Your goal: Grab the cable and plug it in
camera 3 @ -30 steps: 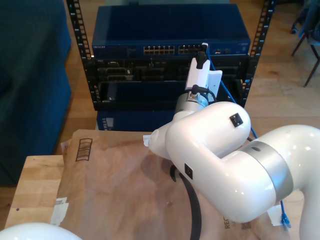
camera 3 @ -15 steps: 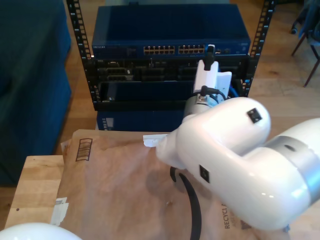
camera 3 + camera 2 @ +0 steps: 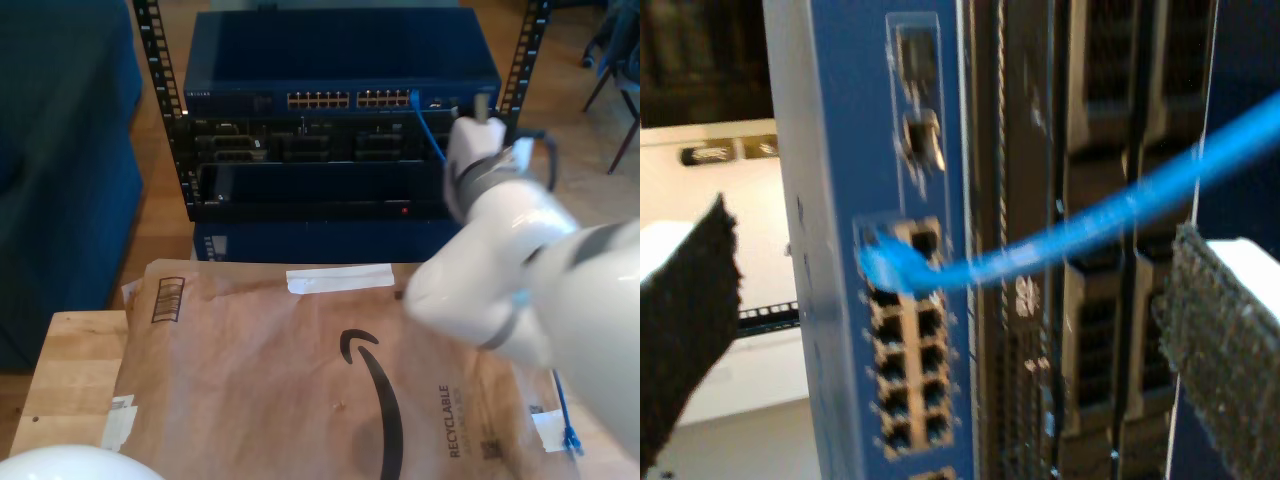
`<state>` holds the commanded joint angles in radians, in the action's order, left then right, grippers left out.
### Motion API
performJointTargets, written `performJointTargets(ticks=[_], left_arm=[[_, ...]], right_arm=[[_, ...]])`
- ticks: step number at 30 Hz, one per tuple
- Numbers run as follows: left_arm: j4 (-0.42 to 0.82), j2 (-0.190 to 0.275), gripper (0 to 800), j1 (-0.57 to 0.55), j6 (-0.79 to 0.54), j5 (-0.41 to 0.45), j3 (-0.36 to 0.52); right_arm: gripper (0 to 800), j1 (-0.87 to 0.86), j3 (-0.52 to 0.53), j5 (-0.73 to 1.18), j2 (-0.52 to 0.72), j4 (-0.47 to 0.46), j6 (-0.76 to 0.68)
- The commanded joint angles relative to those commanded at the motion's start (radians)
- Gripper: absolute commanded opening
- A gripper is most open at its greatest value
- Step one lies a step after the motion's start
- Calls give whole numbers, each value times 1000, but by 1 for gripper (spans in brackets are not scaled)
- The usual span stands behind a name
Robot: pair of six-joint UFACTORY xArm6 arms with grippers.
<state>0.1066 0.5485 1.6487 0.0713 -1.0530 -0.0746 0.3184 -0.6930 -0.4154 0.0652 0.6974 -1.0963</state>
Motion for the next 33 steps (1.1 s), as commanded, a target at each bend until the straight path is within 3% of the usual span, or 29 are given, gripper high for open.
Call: performJointTargets(ticks=[4, 6, 10, 15, 24, 27, 31, 33], left_arm=[[0, 0, 800, 0, 0, 0, 0], [0, 0, 800, 0, 0, 0, 0], [0, 0, 800, 0, 0, 0, 0], [0, 0, 800, 0, 0, 0, 0], [0, 0, 800, 0, 0, 0, 0], [0, 2, 800, 0, 0, 0, 0], [0, 0, 800, 0, 0, 0, 0], [0, 0, 800, 0, 0, 0, 0]], right_arm=[[715, -157, 26, 304, 152, -98, 100], [782, -265, 26, 505, 219, -149, 155], [794, -473, 11, 813, 298, -253, 229], [794, -733, -40, 984, 302, -284, 235], [796, -1097, -98, 1386, 356, -592, 316], [796, -1214, -97, 1491, 381, -635, 344], [796, -1300, -80, 1629, 396, -723, 649], [796, -1370, -34, 1691, 407, -720, 712]])
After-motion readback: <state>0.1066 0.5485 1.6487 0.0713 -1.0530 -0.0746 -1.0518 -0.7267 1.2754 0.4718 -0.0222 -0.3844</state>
